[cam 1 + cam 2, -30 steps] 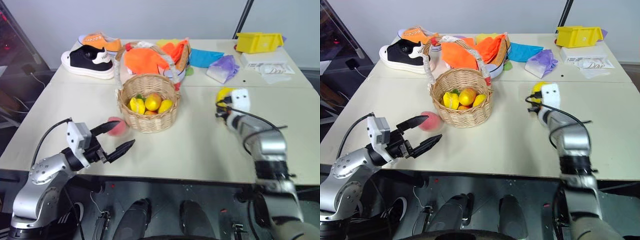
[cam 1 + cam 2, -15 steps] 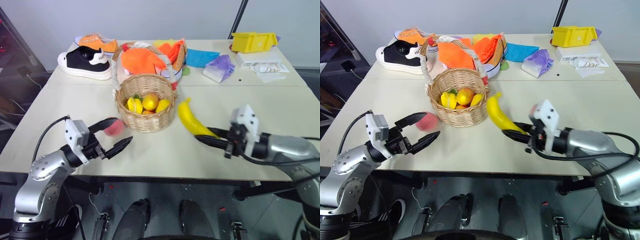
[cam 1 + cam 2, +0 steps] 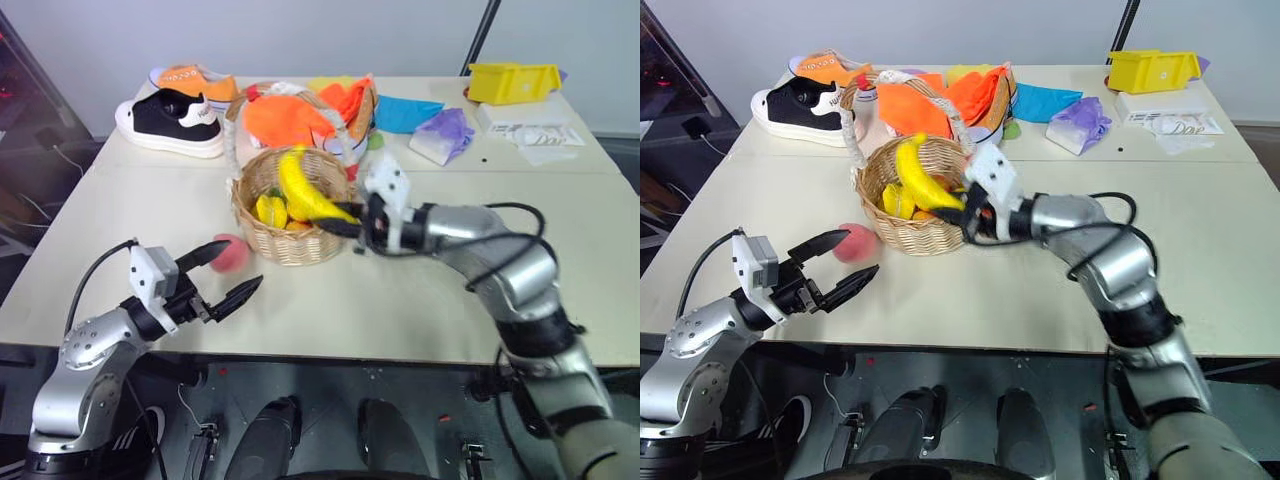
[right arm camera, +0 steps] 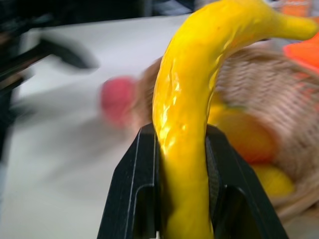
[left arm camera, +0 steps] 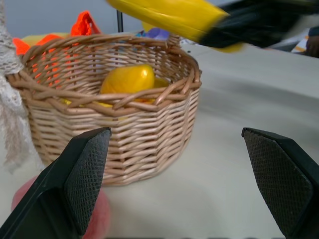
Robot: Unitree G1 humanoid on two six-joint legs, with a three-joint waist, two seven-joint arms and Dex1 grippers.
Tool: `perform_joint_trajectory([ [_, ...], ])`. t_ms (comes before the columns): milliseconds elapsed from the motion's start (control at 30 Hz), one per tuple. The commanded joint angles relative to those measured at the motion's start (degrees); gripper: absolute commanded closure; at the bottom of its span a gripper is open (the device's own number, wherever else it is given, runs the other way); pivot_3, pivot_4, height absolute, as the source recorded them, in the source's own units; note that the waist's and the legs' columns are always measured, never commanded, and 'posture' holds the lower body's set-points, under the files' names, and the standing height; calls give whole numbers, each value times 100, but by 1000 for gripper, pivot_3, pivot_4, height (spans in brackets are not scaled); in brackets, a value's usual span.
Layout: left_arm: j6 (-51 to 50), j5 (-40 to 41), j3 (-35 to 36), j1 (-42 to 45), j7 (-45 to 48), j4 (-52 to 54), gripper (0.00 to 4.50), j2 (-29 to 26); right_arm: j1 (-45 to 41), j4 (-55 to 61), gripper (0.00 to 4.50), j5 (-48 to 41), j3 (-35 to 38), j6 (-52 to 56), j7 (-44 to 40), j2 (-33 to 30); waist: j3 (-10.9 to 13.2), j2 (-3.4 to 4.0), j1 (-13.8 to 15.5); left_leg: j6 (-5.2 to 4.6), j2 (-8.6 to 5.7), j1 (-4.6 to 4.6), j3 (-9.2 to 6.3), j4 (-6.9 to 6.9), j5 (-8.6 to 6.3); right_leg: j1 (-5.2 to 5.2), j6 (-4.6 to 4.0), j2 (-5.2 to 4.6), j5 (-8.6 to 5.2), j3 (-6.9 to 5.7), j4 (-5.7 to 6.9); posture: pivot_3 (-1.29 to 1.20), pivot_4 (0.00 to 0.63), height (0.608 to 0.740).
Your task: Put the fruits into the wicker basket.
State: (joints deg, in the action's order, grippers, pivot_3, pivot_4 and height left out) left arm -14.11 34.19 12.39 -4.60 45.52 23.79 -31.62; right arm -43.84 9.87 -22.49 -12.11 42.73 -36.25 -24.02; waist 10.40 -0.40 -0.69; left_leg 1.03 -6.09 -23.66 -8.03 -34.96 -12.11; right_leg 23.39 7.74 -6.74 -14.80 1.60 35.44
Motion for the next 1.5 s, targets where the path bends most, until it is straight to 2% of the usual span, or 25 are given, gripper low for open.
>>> perform_joint_trajectory([
  [33,113,-30,85,-19,-37,195,0,-15,-396,-337,4022,269,4,-111,293,338,0,0,1,0,0,0,0,0,0,2,1,1,1,0,3,0,150,740],
  [267,93,0,70,2,-83,200,0,-6,-554,-596,4022,411,95,181,682,879,-1,1,-9,3,-1,0,-2,1,-1,7,2,1,2,1,13,0,150,740],
  [500,30,52,41,27,-103,206,0,15,-356,-329,640,502,135,140,676,850,-1,2,-13,4,-2,1,-2,1,-1,9,2,2,2,1,20,0,150,740],
  [667,39,62,82,-52,-174,224,0,65,247,670,640,-97,541,-157,122,684,-1,2,-8,8,-2,0,-2,1,-4,11,5,2,3,1,28,0,150,740],
  [867,81,27,193,-267,-377,332,0,155,1520,1288,640,-156,960,-1299,-856,-300,-3,-1,8,8,-6,4,-1,-6,-5,1,6,-3,2,0,24,0,150,740],
  [1033,137,118,511,-597,-594,493,0,244,2626,1478,640,-220,1701,-1886,-1062,-779,-3,-2,6,9,3,13,2,-4,-6,-2,3,0,-1,4,34,0,150,740],
  [1267,418,1,903,-1125,-756,518,0,446,3793,1106,640,-300,2553,-2807,-1261,-922,-3,-3,12,9,2,17,5,-10,-7,-14,-13,-3,-13,4,27,0,150,740],
  [1500,461,-181,911,-1037,-1133,388,0,562,3938,908,640,-204,2501,-3349,-1209,-849,-3,-3,22,10,2,19,4,-16,-6,-23,-15,-2,-14,4,22,0,150,740],
])
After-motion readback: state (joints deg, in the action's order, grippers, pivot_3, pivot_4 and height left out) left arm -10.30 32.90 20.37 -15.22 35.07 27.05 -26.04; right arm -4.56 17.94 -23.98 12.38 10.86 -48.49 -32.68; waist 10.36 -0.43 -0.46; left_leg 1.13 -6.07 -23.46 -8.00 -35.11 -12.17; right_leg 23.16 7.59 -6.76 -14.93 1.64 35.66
